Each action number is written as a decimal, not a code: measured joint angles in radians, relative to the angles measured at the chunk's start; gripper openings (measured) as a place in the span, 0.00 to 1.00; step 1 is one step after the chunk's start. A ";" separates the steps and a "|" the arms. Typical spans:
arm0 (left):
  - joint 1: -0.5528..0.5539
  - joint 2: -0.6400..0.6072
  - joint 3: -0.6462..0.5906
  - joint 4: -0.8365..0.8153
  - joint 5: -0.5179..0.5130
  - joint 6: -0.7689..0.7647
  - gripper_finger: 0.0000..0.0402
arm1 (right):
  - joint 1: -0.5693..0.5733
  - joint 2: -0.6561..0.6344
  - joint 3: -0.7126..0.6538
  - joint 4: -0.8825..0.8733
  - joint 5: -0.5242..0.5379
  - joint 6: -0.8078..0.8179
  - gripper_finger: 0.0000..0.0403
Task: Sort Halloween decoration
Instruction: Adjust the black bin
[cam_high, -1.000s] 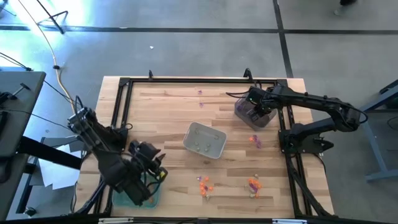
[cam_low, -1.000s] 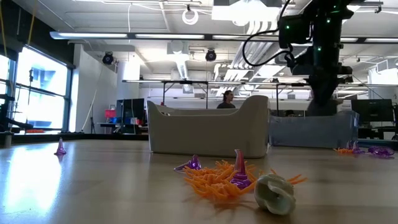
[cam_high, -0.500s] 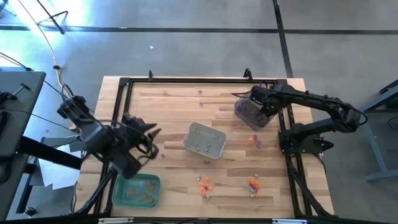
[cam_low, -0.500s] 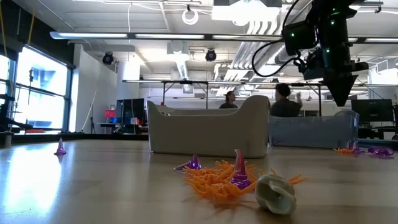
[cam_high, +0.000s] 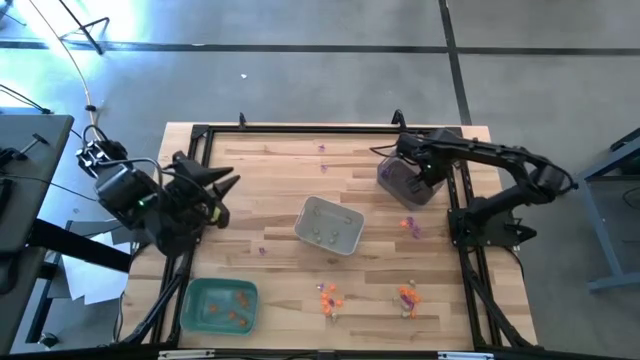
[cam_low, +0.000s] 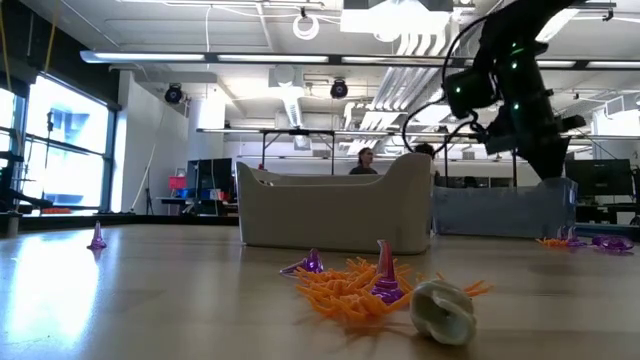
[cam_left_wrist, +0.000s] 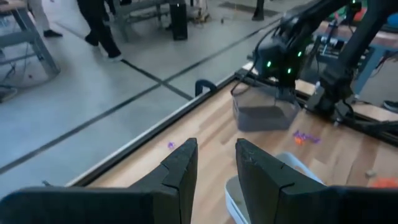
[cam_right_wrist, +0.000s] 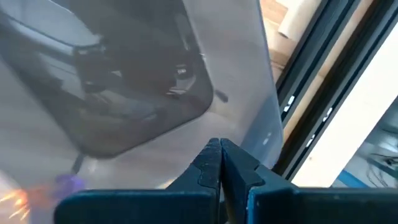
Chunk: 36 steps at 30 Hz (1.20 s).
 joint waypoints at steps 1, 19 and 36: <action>0.000 -0.007 0.000 0.000 -0.009 0.010 0.24 | -0.011 0.020 0.000 0.007 0.006 -0.010 0.00; 0.005 -0.131 0.000 0.000 -0.161 0.183 0.24 | -0.219 0.171 0.000 0.187 0.188 -0.205 0.00; 0.137 -0.209 0.000 0.000 -0.189 0.274 0.24 | -0.278 0.171 0.000 0.481 0.245 -0.282 0.00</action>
